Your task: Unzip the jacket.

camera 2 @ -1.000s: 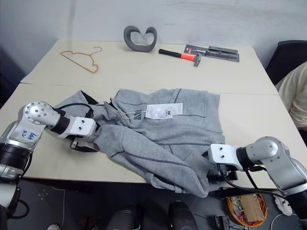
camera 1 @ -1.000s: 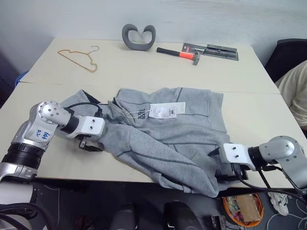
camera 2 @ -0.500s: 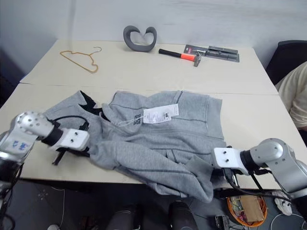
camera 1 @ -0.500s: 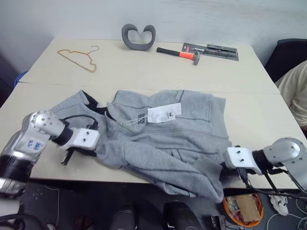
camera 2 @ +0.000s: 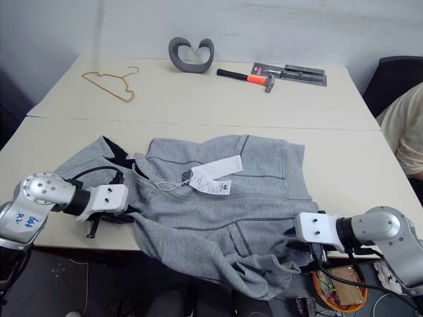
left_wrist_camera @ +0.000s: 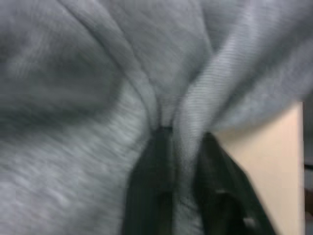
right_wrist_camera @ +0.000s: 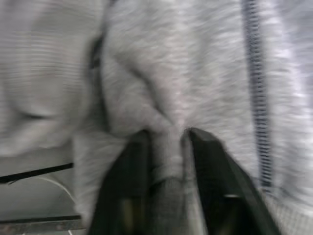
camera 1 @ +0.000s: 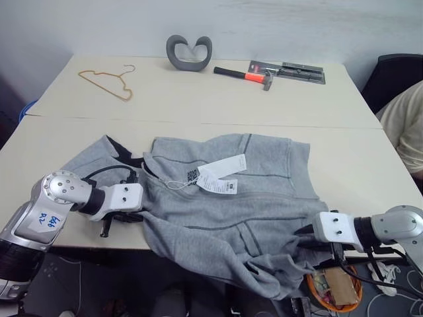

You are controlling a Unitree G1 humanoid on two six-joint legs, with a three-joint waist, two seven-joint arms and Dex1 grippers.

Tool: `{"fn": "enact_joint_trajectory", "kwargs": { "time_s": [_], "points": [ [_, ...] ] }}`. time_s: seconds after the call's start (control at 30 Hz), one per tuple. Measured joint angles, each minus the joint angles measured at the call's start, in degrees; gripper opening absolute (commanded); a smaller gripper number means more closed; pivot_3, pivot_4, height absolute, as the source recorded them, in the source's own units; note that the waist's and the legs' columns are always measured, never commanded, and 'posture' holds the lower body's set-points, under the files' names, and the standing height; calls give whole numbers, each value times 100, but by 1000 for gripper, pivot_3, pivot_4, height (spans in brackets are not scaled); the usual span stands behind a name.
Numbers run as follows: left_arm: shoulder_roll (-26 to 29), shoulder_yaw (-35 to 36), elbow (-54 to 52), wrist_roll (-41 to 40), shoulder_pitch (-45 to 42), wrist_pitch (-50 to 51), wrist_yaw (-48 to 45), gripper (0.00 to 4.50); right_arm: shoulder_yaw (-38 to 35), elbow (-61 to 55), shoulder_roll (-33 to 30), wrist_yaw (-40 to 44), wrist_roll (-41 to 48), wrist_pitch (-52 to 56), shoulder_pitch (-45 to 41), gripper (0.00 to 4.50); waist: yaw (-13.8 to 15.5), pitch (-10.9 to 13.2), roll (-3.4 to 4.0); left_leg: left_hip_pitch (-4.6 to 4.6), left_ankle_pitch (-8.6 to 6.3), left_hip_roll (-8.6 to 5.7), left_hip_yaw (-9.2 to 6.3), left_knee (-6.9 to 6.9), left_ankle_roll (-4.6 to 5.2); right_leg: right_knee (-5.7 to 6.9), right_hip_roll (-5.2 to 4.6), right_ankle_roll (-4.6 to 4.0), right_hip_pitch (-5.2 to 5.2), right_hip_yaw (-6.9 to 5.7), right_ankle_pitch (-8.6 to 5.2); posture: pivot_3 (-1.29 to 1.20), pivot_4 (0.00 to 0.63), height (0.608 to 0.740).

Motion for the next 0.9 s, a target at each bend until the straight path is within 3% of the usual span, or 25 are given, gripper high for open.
{"fn": "enact_joint_trajectory", "kwargs": {
  "time_s": [0.13, 0.27, 0.37, 0.5, 0.6, 0.77, 0.9],
  "points": [
    [300, 176, -167, -361, 266, 219, -343, 2907, -117, -100, -53, -117, -49, -9, -17, 3743, 17, 2, 4, -5, 3, 1, 0, -1, -5, -1, 0, -4, -6, -1, -3, 0, 150, 740],
    [906, 666, -378, -1287, 553, 804, -1174, 4122, -500, -666, -54, -309, 117, 252, -234, 3761, 0, 5, 7, -5, 4, 4, -2, -1, -8, 1, 0, -7, -6, -2, -4, 0, 150, 740],
    [1129, 977, -328, -1884, 266, 1027, -1199, 4122, -410, -1292, 400, -893, 187, 647, -1018, 3761, 12, 5, 12, -1, 7, 1, -11, -4, -15, 4, -2, -14, -5, -6, -8, 0, 150, 740],
    [216, 497, 812, -2058, -1992, 1373, -1190, 4122, 764, -1171, 1829, -2080, -718, 888, -2138, 3761, 111, 2, 1, -23, 19, -13, -36, 15, -28, 12, 3, -16, -7, -31, -8, 0, 150, 740],
    [-220, -77, 1680, -1623, -3111, 989, -1198, 4122, 1591, -779, 2291, -2611, -1568, 702, -2445, 3761, 131, 0, 4, -41, 24, -19, -13, 14, -37, 11, 1, -9, -30, -17, -12, 0, 150, 740],
    [-984, -1081, 3143, -940, -4097, 101, -1201, 4122, 2499, -56, 2985, -3073, -2510, 284, -2814, 3761, 126, 0, 3, -164, 24, -8, -3, 67, -36, 48, 8, 3, -144, -16, -5, 0, 150, 740],
    [-1056, -1792, 3661, -943, -4517, -394, -1202, 4122, 2737, 229, 3384, -3260, -2789, 115, -2882, 3761, 11, 0, 2, -215, 25, -8, -3, 100, -36, 95, 4, 5, -200, -9, -3, 0, 150, 740]
  ]
}}
